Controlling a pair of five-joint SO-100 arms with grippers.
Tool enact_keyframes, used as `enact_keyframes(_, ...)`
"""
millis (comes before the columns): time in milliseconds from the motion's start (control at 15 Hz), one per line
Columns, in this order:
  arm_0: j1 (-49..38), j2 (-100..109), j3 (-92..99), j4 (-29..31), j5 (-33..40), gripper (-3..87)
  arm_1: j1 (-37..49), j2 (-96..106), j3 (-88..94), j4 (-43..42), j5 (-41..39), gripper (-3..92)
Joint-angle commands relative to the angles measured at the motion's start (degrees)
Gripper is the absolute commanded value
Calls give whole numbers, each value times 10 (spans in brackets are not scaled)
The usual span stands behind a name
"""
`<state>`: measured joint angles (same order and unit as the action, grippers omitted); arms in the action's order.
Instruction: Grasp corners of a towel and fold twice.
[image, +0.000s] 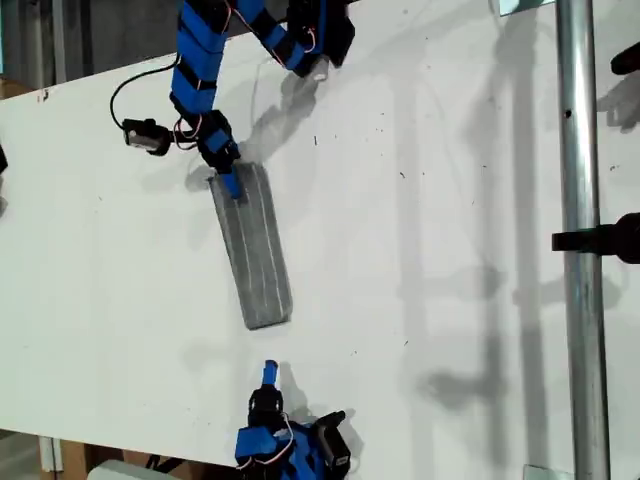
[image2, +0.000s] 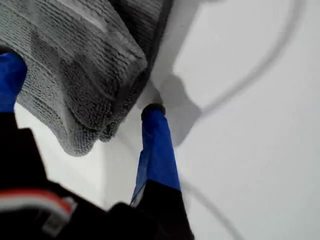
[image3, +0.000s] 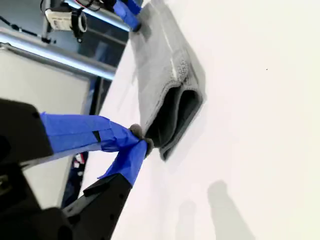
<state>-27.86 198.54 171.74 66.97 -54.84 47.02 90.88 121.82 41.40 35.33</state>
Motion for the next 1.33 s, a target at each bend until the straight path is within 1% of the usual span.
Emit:
enact_keyframes(0, -11, 5, -5, 2, 3, -26, -44, -74, -129, 4, -17, 398)
enact_keyframes(133, -11, 5, -6, 2, 5, -26, -97, -131, -215, 15, -22, 361)
enact_keyframes(200, -11, 5, -7, 2, 6, -26, -118, -144, -244, 23, -18, 131)
enact_keyframes(267, -11, 5, -8, 2, 8, -26, -129, -144, -261, 40, -25, 73)
enact_keyframes(400, -11, 5, -11, 3, 10, -26, -95, -134, -310, 217, -12, 44)
enact_keyframes(467, -10, 5, -11, 3, 11, -26, -61, -83, -268, 272, -5, 42)
enact_keyframes(533, -11, 5, -11, 3, 11, -26, -25, -25, -213, 312, -3, -2)
enact_keyframes(600, -12, 5, -11, 3, 12, -26, 1, 21, -168, 344, -6, -2)
enact_keyframes(667, -12, 5, -11, 2, 12, -26, 11, 51, -133, 370, -3, -2)
enact_keyframes(800, -12, 5, -11, 2, 11, -26, 10, 20, -117, 451, 33, -2)
enact_keyframes(867, -12, 5, -11, 2, 11, -26, -6, 3, -119, 464, 52, -2)
enact_keyframes(933, -11, 5, -11, 2, 11, -26, -34, -1, -136, 459, 69, -2)
enact_keyframes(1000, -11, 5, -11, 2, 11, -26, -78, 43, -149, 388, 69, -2)
enact_keyframes(1067, -11, 5, -11, 2, 10, -26, -121, 72, -184, 339, 68, -2)
enact_keyframes(1200, -9, 5, -11, 3, 9, -26, -161, 62, -295, 323, 65, -2)
enact_keyframes(1267, -9, 5, -12, 3, 9, -26, -178, 64, -320, 296, 64, -2)
